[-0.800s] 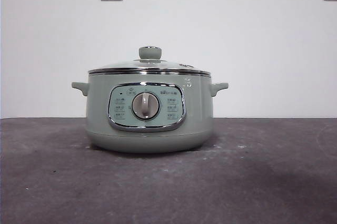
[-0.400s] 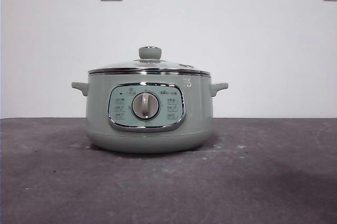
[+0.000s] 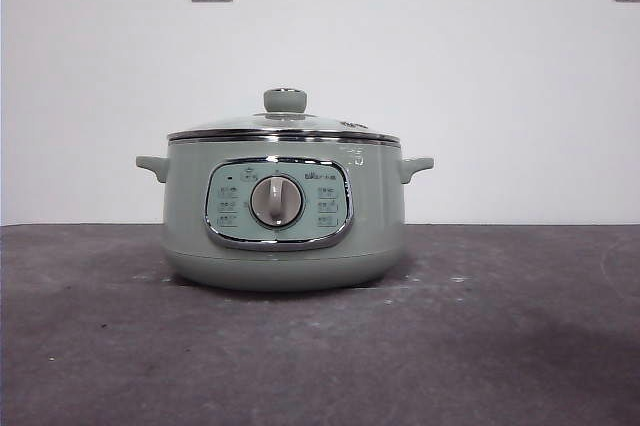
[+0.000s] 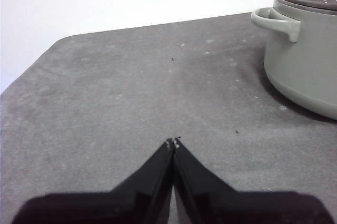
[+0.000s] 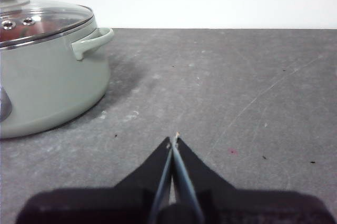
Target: Pick up the pumpkin,open the lid,put the pumpkin in the pot,close the lid
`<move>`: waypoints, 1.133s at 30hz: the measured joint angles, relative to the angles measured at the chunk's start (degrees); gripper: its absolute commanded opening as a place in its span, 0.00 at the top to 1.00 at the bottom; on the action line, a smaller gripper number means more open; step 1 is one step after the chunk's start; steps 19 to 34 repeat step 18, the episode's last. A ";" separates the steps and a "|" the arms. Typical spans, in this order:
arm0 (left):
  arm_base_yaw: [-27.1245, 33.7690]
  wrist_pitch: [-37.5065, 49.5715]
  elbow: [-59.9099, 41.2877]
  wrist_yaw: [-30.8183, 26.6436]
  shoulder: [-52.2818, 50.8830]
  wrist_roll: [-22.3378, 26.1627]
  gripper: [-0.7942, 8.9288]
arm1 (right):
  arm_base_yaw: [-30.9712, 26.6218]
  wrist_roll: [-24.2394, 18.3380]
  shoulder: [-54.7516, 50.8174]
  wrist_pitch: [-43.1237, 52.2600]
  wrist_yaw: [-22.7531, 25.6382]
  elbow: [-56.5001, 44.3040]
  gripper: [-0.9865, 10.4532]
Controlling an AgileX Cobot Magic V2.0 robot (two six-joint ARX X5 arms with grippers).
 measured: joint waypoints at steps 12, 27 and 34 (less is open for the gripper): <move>0.00 0.00 0.00 0.00 0.00 0.00 0.92 | 0.00 0.48 0.00 0.00 0.02 0.00 0.91; 0.00 0.00 0.00 0.00 0.00 0.00 0.92 | 0.00 0.52 0.00 0.00 0.02 0.00 0.91; 0.00 0.00 0.00 0.00 0.00 0.00 0.92 | 0.00 0.52 0.00 0.00 0.02 0.00 0.91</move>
